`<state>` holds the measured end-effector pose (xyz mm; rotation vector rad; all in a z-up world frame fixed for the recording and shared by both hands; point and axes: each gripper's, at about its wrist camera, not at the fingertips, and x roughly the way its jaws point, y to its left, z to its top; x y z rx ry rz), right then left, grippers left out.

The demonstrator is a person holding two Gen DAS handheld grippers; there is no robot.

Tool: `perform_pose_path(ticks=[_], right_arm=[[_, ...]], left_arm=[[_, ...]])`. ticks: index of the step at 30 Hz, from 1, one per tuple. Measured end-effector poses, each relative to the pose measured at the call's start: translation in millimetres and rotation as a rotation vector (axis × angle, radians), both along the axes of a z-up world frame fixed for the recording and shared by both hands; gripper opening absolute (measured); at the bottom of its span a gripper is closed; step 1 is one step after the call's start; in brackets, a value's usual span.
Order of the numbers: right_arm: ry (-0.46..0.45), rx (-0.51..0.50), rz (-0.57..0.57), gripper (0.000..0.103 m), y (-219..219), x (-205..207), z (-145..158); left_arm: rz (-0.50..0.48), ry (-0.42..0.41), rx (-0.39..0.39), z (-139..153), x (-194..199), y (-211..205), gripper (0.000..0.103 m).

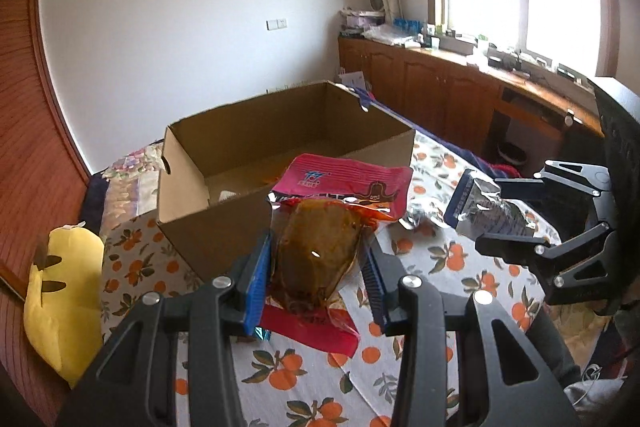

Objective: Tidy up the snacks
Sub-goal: 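Carry both packets over the box and open both grippers to drop them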

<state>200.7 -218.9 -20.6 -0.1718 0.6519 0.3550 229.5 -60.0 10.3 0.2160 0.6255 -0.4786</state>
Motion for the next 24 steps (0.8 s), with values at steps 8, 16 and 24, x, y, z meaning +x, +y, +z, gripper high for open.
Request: perform_pose_path(ticks=[8,16,24], right_arm=[[-0.053,-0.016,0.016,0.062,2,19,31],[-0.068,-0.005,0.049,0.062,12,51,49],[-0.060,0.001,0.075,0.062,22,85,46]], left_arm=[[0.037,-0.052,-0.026,21,13,7,0.041],[0.076,-0.069,-0.056,28,40,13,0.041],[0.157,-0.050,-0.090,13,88,21,0.041]])
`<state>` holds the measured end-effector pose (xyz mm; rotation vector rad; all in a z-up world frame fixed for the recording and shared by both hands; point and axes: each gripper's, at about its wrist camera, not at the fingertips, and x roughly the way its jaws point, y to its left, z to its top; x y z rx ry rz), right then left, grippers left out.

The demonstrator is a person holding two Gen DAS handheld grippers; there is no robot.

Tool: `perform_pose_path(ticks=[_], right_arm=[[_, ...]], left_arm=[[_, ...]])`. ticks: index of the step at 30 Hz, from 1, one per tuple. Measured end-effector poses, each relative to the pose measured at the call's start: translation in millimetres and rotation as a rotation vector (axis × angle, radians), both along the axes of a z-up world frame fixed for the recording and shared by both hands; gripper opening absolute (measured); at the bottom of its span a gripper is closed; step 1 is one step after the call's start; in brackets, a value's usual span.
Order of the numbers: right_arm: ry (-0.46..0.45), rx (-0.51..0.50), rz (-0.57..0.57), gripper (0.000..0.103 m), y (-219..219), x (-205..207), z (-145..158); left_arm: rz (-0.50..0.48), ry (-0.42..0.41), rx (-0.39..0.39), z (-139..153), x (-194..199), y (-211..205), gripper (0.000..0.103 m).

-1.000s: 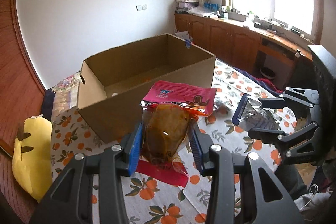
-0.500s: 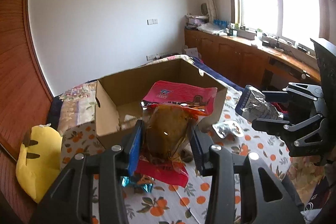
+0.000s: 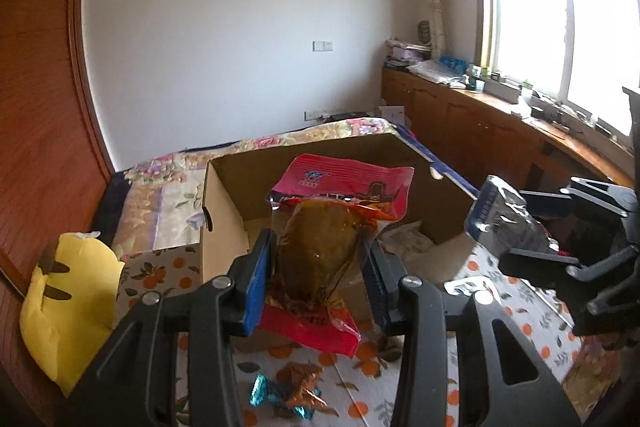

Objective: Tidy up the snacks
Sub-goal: 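Carry both packets over the box and open both grippers to drop them, then withdraw both open grippers from the box toward the remaining candies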

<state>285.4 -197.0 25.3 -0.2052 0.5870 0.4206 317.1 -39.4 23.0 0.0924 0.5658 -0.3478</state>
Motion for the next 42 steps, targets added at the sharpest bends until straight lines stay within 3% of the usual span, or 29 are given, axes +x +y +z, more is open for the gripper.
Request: perform_pose_path(ticks=[11,21,36,37,38,42], right_arm=[[0.031,-0.005,0.003,0.062,1,58,-20],[0.089,0.018,-0.012,0.062,-3,91,-44],[0.155,0.050,-0.051,0.062,-4,119,-67],[0.161,0.058,-0.055,0.061,-5,120,-68],[0.164,0.055,-0.061,0.049,-6,121,-68],[0.177,0.069,-0.069,0.050,-8,123,-71]], left_arm=[[0.030,0.053,-0.001,-32,53,-5,0.041],[0.024,0.108,-0.013,-59,74,-16,0.043],[0.017,0.081,-0.004,-55,59,-18,0.050],[0.016,0.079,-0.002,-56,58,-16,0.050],[0.013,0.076,0.004,-56,55,-16,0.052],[-0.002,0.071,0.013,-56,42,-18,0.052]])
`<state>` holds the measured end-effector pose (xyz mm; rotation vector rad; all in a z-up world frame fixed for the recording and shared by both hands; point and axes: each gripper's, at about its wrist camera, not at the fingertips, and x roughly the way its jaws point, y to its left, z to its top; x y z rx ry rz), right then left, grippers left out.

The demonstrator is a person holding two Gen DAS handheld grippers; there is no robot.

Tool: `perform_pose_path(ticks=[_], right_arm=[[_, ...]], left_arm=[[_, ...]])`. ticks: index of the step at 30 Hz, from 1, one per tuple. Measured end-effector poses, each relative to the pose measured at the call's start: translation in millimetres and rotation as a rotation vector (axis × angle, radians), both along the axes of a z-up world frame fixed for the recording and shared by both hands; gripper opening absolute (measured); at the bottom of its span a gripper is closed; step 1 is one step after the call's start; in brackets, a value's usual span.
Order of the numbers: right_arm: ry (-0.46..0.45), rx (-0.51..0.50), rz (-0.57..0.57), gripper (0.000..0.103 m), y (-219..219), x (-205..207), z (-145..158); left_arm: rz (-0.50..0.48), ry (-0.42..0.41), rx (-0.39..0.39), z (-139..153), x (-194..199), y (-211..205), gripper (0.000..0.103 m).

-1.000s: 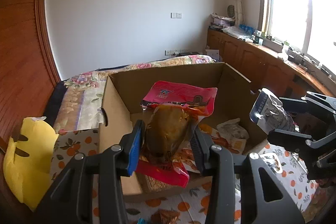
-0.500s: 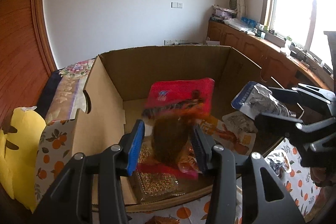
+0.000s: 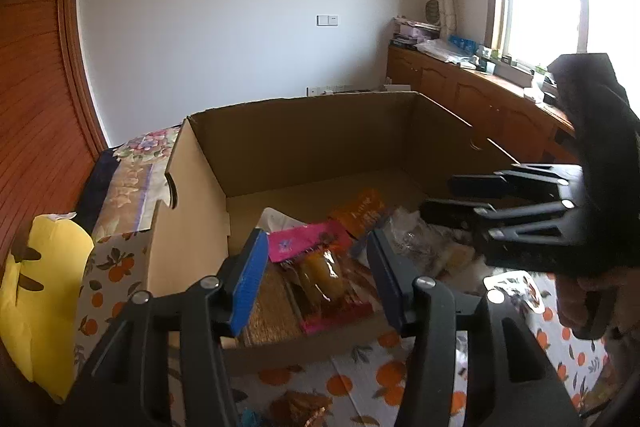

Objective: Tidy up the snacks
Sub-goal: 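Withdraw both open grippers from the box toward the remaining candies, then grasp the small white candy packet with the right gripper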

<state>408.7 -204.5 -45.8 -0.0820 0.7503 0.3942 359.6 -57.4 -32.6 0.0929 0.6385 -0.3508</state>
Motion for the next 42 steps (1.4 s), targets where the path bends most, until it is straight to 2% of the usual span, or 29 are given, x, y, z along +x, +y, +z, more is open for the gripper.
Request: perform_pose_path(ticks=[9,19,25,32,38,42], right_arm=[[-0.023,0.023,-0.006,0.050,-1,-13,6],[-0.116,0.043,0.013,0.050,-9,-70,37],[-0.143,0.044,0.024,0.050,-13,-104,41],[-0.098,0.040,0.011,0.051,-22,-126,15],[-0.040,0.023,0.001,0.051,-21,-127,-18],[0.012,0.023,0.012,0.051,-12,-120,-40]], left_arm=[[0.003,-0.028,-0.006,9,-26,5,0.053],[0.024,-0.080,0.011,21,-66,22,0.054],[0.028,-0.067,0.021,12,-88,31,0.055],[0.032,-0.009,0.045,-24,-102,36,0.056],[0.004,0.073,0.073,-65,-97,27,0.056],[0.003,0.104,0.087,-80,-91,26,0.056]])
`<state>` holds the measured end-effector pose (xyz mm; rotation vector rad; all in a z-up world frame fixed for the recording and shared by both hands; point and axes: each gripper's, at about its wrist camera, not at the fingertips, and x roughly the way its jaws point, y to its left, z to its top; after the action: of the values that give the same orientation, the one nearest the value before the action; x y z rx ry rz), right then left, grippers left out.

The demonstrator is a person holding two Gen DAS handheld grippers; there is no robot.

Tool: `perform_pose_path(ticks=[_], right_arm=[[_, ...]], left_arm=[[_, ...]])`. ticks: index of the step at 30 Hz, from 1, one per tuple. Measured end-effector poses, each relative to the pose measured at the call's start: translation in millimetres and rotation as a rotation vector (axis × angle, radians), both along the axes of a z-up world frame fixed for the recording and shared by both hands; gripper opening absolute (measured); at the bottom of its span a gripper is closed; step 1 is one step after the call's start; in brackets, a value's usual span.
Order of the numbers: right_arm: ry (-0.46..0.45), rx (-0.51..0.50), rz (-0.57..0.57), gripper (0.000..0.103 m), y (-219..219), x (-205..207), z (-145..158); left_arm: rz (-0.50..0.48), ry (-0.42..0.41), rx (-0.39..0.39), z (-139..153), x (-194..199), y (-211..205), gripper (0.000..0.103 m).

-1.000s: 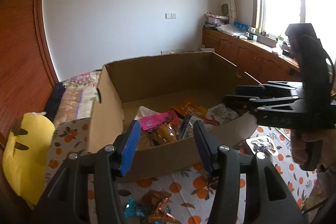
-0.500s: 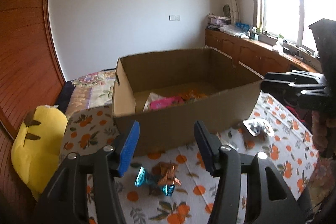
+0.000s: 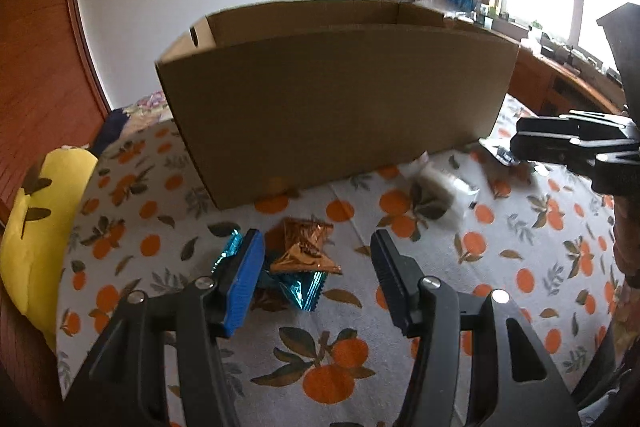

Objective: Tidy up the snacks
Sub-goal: 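Grasp the small white candy packet with the right gripper, then lower the left gripper onto the copper-wrapped candy and close on it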

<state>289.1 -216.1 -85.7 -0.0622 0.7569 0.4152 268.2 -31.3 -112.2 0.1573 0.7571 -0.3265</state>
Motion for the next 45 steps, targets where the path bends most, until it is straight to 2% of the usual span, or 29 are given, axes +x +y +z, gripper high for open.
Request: perform_pose_path(ticks=[3,11,14,18,20,22,26,29,34,35,37,42,45], right_arm=[[0.050,0.013,0.004,0.051,8,6,-13],[0.088,0.011,0.023,0.051,27,20,-28],[0.103,-0.025,0.031,0.050,36,29,-34],[0.130,-0.074,0.044,0.043,46,38,-44],[0.112,-0.113,0.044,0.031,48,38,-45],[0.104,-0.142,0.051,0.022,47,34,-45],[0.090,-0.154,0.060,0.023,38,23,-47],[0.089,-0.144,0.061,0.023,36,23,-48],[0.088,-0.145,0.061,0.023,34,23,-47],[0.089,-0.143,0.061,0.023,36,23,-48],[0.090,-0.139,0.061,0.023,35,23,-48],[0.090,-0.139,0.062,0.023,35,22,-48],[0.088,-0.140,0.062,0.023,36,22,-47]], left_arm=[[-0.007,0.010,-0.008,-5,4,0,0.056],[0.002,0.032,-0.017,-8,15,4,0.056],[-0.003,0.034,-0.003,-9,18,3,0.055],[-0.026,0.053,0.002,-10,21,0,0.054],[-0.035,0.063,0.014,-10,22,-2,0.050],[-0.044,0.073,0.012,-9,23,-2,0.046],[-0.043,0.096,0.039,-11,26,-4,0.039],[-0.039,0.110,0.053,-12,29,-5,0.039],[-0.038,0.157,0.072,-18,38,-9,0.044],[-0.035,0.153,0.071,-18,39,-9,0.048],[-0.030,0.155,0.072,-18,42,-9,0.051],[0.014,0.112,0.048,-23,46,-2,0.071],[0.019,0.128,0.016,-24,49,4,0.071]])
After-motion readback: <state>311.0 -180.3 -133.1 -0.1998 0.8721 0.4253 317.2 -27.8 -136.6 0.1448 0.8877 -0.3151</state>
